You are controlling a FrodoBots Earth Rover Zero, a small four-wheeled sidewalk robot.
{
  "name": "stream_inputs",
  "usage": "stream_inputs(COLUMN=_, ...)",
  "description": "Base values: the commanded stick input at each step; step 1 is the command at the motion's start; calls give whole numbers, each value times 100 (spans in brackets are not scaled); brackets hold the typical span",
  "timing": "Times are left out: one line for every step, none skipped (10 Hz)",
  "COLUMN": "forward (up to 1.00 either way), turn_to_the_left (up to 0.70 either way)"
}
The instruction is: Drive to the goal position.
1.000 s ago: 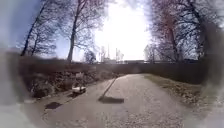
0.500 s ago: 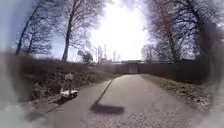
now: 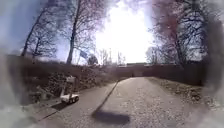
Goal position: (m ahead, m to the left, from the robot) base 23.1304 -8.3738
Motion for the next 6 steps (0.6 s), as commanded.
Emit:
stream_inputs(forward=100, turn_to_the_left=-18)
stream_inputs(forward=100, turn_to_the_left=0)
stream_inputs(forward=100, turn_to_the_left=0)
stream_inputs(forward=100, turn_to_the_left=0)
stream_inputs(forward=100, turn_to_the_left=-3)
stream_inputs(forward=100, turn_to_the_left=-27)
